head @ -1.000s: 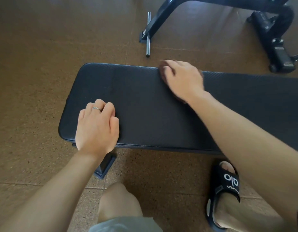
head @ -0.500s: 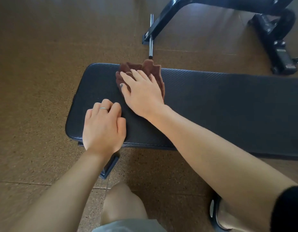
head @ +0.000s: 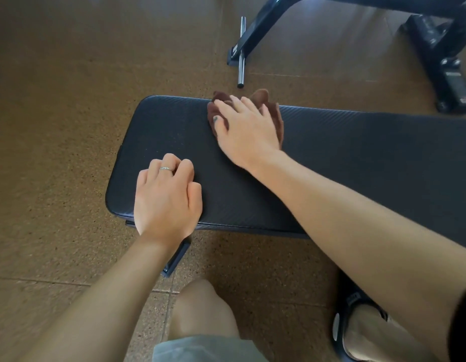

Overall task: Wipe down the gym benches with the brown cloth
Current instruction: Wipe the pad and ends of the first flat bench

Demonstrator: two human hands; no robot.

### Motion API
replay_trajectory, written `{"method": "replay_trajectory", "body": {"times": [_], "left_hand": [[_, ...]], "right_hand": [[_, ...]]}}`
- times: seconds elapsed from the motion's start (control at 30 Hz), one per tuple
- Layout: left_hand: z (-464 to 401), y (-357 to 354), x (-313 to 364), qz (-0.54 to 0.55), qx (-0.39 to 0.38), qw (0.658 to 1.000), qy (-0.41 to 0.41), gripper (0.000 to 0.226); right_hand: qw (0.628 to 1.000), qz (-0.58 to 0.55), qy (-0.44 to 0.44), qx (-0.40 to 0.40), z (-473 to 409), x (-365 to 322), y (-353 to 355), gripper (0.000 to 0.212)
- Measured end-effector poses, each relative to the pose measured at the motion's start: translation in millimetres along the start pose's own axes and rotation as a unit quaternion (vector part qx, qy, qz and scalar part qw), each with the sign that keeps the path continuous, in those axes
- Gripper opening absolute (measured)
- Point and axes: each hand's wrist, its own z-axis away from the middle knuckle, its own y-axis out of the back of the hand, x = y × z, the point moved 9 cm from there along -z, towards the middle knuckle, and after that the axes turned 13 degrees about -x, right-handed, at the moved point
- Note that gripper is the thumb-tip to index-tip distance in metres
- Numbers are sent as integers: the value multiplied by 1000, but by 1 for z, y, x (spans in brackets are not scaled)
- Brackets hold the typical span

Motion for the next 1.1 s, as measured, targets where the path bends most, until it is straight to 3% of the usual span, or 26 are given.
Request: {"method": "replay_trajectory", "body": {"times": [0.13, 0.27, 0.43, 0.57, 0.77, 0.97, 1.1], "left_hand": [[1, 0, -1, -2, 0, 1000, 0, 21], [-1, 0, -2, -6, -2, 1000, -2, 20], [-2, -2, -4, -7, -1, 1000, 5, 22], [-1, 0, 0, -3, 5, 1000, 4, 29], [0, 1, 2, -2, 4, 1000, 13, 35], [2, 6, 2, 18, 29, 999, 2, 26], [7, 20, -16, 80, 68, 993, 48, 33]], "right_hand": [[996, 12, 89, -24, -2, -45, -12, 48], [992, 9, 119, -31, -14, -38, -5, 47], [999, -20, -6, 45, 2, 70, 29, 47], [990, -58, -117, 50, 71, 143, 40, 49], [998, -15, -65, 16, 177, 59, -4, 53], [995, 22, 95, -7, 98, -20, -23, 49], [996, 7, 81, -20, 80, -28, -23, 48]]}}
